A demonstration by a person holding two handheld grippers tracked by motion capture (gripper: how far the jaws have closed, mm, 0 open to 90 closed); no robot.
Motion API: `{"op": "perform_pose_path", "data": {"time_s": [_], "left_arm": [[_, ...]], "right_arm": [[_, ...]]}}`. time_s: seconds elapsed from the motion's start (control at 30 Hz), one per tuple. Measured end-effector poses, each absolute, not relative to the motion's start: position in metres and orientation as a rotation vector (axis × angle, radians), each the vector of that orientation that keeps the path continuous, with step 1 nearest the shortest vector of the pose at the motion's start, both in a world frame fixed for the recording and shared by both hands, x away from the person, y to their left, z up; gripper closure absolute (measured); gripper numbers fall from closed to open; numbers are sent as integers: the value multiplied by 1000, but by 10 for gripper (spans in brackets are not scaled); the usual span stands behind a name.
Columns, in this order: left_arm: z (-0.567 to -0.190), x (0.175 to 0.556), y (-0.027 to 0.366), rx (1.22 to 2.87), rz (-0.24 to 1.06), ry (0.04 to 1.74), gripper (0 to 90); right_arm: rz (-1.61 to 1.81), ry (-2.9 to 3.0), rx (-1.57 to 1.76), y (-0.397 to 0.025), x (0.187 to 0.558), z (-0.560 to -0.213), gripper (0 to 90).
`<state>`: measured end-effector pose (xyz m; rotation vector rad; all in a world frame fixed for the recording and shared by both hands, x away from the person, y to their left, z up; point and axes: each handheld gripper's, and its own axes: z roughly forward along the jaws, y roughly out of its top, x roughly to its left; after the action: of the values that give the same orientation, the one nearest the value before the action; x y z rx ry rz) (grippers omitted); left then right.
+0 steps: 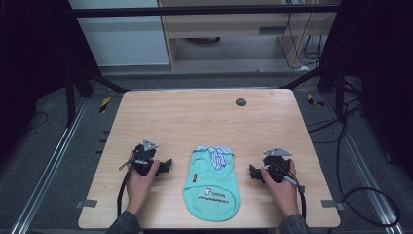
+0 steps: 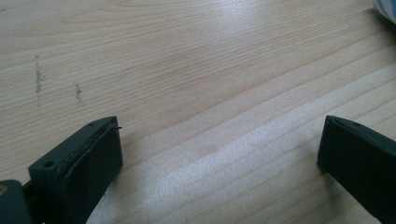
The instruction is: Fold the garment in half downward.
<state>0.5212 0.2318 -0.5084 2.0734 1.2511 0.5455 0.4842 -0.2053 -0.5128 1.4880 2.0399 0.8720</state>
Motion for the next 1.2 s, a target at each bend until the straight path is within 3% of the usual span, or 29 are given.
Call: {"op": "perform_pose_path", "data": {"time_s": [0.47, 0.63, 0.87, 0.9, 0.93, 1.2], "left_arm": [[-509, 504, 230, 2085, 532, 1216, 1], [-505, 499, 227, 2105, 520, 1190, 43], [-484, 497, 215, 2108, 472, 1061, 53], [-484, 497, 215, 2108, 472, 1061, 65], [-475, 506, 208, 2146, 477, 1026, 77], [-452, 540, 184, 2182, 419, 964, 209]], "right_arm": [[873, 2040, 1489, -205, 484, -513, 3], [880, 2062, 1467, -206, 482, -513, 17], [882, 2150, 1354, -194, 477, -497, 217], [882, 2150, 1354, -194, 477, -497, 217], [887, 2184, 1305, -187, 480, -490, 299], [923, 2311, 1196, -160, 508, -467, 485]]}}
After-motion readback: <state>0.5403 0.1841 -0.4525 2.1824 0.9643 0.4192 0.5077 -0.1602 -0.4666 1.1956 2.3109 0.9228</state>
